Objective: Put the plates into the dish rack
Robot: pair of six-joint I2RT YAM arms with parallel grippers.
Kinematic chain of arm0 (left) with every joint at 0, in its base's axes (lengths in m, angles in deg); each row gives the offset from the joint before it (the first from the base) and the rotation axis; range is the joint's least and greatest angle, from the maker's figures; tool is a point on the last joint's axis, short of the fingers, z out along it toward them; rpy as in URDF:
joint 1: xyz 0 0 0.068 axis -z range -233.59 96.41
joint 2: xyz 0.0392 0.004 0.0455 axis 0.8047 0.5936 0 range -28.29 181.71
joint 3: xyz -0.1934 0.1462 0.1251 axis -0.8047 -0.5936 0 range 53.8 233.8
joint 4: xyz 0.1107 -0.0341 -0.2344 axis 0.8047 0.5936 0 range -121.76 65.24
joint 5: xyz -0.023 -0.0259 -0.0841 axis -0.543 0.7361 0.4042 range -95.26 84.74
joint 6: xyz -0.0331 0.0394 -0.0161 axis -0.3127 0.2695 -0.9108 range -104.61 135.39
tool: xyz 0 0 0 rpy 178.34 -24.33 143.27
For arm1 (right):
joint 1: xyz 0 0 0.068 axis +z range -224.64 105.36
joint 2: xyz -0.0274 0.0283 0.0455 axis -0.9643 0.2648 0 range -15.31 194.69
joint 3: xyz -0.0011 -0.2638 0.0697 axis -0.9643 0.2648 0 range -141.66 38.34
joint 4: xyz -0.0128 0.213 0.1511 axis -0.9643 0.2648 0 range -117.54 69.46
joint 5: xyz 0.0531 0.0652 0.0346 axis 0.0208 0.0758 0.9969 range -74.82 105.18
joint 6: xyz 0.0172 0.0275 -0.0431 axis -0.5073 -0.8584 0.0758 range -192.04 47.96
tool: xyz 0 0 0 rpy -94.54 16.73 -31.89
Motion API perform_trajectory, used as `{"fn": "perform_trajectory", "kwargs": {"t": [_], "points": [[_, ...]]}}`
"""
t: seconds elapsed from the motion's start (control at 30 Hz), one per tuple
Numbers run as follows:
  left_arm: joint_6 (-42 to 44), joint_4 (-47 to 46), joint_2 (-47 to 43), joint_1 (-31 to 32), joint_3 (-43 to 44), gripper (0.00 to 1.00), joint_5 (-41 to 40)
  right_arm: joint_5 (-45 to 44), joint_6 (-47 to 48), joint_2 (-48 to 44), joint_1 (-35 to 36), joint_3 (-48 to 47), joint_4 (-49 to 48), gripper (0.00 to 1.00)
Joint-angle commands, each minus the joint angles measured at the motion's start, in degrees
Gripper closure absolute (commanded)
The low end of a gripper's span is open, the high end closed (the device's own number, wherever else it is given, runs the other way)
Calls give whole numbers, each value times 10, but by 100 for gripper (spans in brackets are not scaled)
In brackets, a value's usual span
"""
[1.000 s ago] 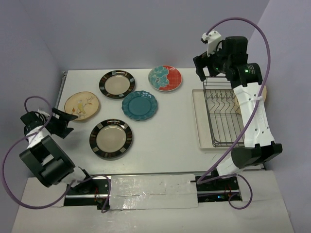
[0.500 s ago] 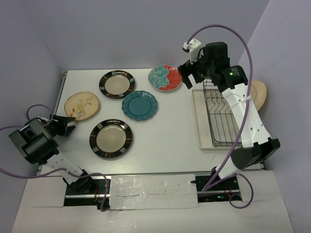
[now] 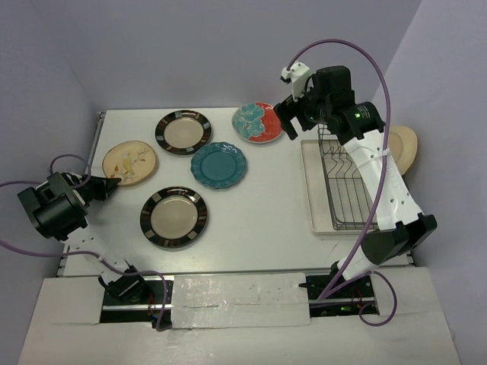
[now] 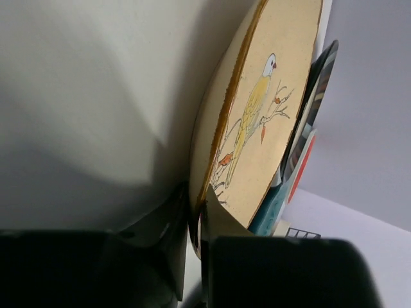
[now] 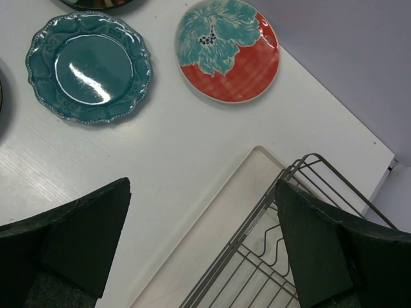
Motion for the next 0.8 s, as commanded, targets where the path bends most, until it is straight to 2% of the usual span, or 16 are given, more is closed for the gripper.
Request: {"fn": "perform_trajectory", "kwargs": {"t": [0.0, 0.03, 0.2, 0.3, 0.47, 0.6, 0.77], "points": [[-18, -9, 24, -3, 12, 93, -40, -10, 6, -1, 10, -23, -14, 0], [-17, -4, 19, -3, 14, 100, -38, -10, 8, -2, 12, -18, -16, 0], [3, 31, -42, -4, 21, 100, -14, -11, 30, -15, 38, 15, -32, 0], [18, 73, -116, -3, 39, 100, 11, -2, 63, -32, 49, 47, -51, 0], [58, 198, -239, -1, 105, 100, 66, 99, 124, -74, 54, 100, -100, 0], [59, 250, -312, 8, 122, 100, 101, 191, 191, -115, 62, 151, -163, 0], [72, 303, -378, 110, 110, 100, 134, 228, 279, -183, 128, 264, -297, 0]]}}
